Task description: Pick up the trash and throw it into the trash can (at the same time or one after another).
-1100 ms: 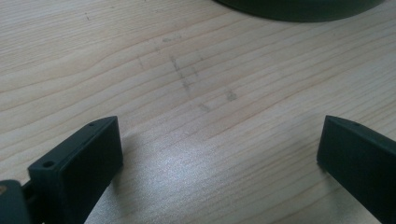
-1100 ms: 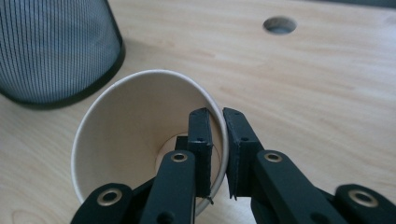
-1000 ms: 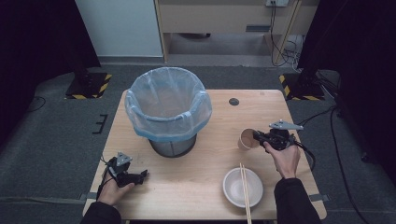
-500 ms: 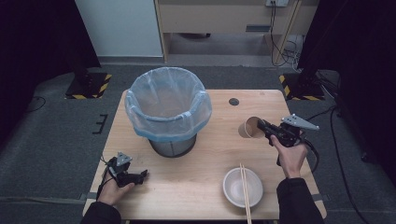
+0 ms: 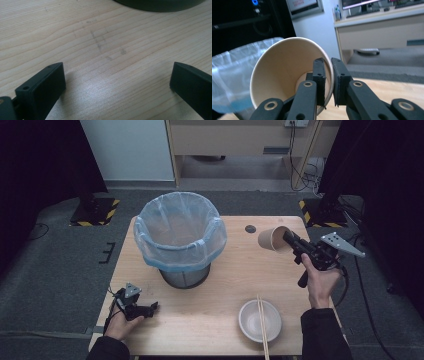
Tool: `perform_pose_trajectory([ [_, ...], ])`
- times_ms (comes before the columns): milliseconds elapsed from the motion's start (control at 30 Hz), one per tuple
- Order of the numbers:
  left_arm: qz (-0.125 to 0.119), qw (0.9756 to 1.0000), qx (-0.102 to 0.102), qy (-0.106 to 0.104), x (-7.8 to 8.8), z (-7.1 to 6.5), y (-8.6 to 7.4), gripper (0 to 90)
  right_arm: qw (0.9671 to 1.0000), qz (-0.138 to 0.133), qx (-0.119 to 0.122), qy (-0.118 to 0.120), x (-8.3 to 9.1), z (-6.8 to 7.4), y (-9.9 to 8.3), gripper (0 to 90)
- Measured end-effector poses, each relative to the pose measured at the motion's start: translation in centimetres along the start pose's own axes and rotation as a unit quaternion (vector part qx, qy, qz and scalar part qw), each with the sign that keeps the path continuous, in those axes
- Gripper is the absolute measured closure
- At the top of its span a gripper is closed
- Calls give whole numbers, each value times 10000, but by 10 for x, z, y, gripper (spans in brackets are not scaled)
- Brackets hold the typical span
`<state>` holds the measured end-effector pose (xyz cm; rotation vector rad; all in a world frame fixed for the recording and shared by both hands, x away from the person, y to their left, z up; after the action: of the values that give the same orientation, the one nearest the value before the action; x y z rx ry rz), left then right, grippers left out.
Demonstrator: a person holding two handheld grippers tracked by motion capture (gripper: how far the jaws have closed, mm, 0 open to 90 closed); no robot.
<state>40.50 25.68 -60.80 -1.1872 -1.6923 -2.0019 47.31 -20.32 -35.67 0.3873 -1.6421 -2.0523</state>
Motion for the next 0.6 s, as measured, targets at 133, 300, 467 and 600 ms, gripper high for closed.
perform_pose_trajectory([
  [133, 0, 10000, 1, -1, 0, 0, 0, 0, 9998, -205, 25, 35, 1, 6, 17, 827],
  [300, 1, 10000, 0, -1, 0, 0, 0, 0, 9992, -396, 61, 95, 0, 15, 36, 828],
  [467, -1, 10000, 3, -1, 0, 0, 0, 0, 9983, -532, 154, 178, -3, 28, 54, 828],
  [600, 1, 10000, 0, -1, 0, 0, 0, 0, 9976, -609, 218, 231, -6, 37, 66, 828],
])
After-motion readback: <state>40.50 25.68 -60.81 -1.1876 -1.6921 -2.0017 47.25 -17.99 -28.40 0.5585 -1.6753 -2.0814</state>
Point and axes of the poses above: each handheld gripper's, and its own axes: x roughly backward along the jaws, y roughly out of its top, z roughly to its left, the point moved 10 cm from there along -x, roughly forward along the jaws, and after that the axes turned 1 degree about x, right-handed, at the moved point
